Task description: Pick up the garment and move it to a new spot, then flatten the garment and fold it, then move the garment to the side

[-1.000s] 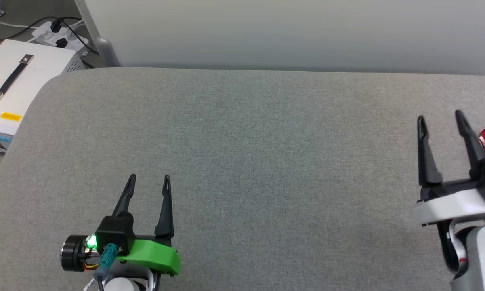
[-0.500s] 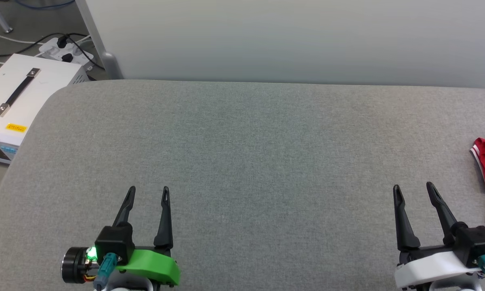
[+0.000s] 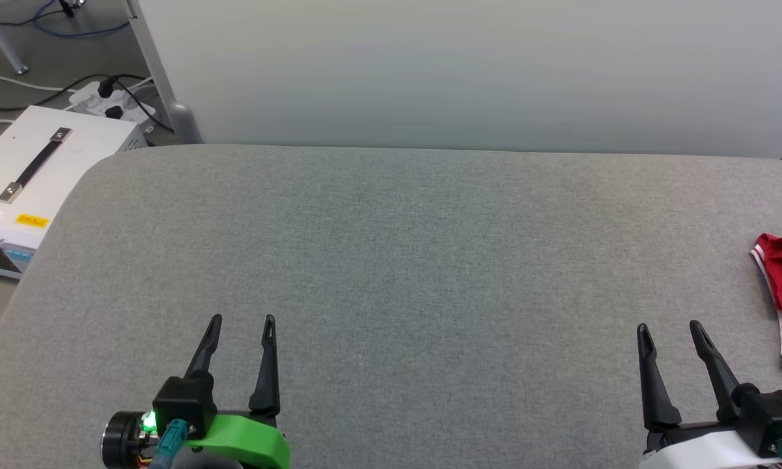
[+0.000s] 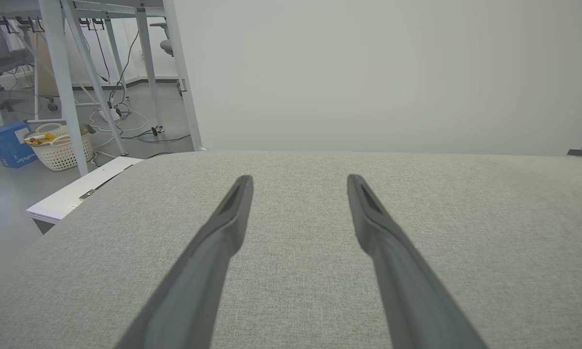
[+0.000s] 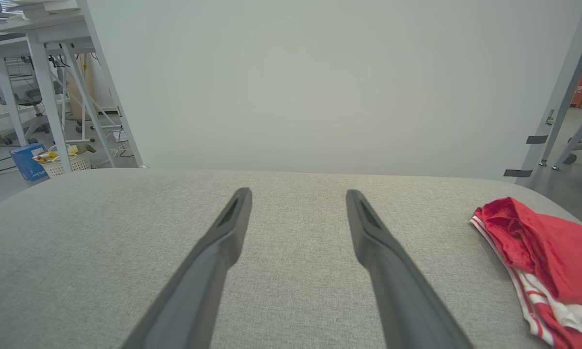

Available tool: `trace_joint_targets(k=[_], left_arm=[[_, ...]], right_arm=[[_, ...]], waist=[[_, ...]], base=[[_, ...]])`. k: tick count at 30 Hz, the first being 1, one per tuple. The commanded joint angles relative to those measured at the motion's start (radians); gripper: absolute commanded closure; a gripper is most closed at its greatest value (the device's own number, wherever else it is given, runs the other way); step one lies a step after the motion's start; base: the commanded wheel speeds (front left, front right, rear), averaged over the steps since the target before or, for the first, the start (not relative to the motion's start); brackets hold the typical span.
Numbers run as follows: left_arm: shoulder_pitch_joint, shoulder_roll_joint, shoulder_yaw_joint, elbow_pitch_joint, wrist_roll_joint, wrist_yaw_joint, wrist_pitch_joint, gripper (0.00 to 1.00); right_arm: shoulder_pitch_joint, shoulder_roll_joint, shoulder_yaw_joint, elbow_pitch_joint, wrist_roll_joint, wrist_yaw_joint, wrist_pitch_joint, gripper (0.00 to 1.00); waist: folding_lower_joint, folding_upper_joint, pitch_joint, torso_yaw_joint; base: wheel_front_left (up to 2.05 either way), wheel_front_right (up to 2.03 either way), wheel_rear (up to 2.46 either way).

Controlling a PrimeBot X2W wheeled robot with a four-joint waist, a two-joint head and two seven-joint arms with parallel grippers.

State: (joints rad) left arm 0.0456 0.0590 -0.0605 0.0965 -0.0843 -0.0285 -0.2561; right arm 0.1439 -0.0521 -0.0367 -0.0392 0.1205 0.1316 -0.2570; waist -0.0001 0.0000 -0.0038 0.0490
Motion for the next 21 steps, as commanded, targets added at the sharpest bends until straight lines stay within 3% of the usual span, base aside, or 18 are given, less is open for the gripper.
trace_joint_targets(k=[1, 12, 13, 21], left_arm=[[0.016, -0.006, 0.002, 0.003, -0.005, -0.005, -0.006, 0.0], [0.02, -0.007, 0.007, 0.007, -0.004, -0.008, -0.006, 0.0], [0.01, -0.002, 0.003, 0.005, -0.004, -0.003, 0.0, 1.0], [0.009, 0.0, 0.003, 0.003, -0.002, -0.002, 0.008, 1.0]], right_arm=[[0.012, 0.002, 0.001, -0.005, 0.008, -0.001, -0.005, 0.0], [0.018, 0.002, 0.005, -0.007, 0.011, -0.001, -0.005, 0.0], [0.004, 0.0, 0.004, -0.001, 0.0, 0.0, 0.0, 1.0], [0.0, 0.0, 0.005, 0.001, -0.004, 0.0, 0.008, 1.0]], waist=[[0.0001, 0.0, -0.002, -0.001], [0.0001, 0.0, 0.003, -0.008], [0.0001, 0.0, 0.003, -0.008], [0.0001, 0.0, 0.004, -0.009]], base=[[0.0, 0.0, 0.0], [0.0, 0.0, 0.0], [0.0, 0.0, 0.0], [0.0, 0.0, 0.0]])
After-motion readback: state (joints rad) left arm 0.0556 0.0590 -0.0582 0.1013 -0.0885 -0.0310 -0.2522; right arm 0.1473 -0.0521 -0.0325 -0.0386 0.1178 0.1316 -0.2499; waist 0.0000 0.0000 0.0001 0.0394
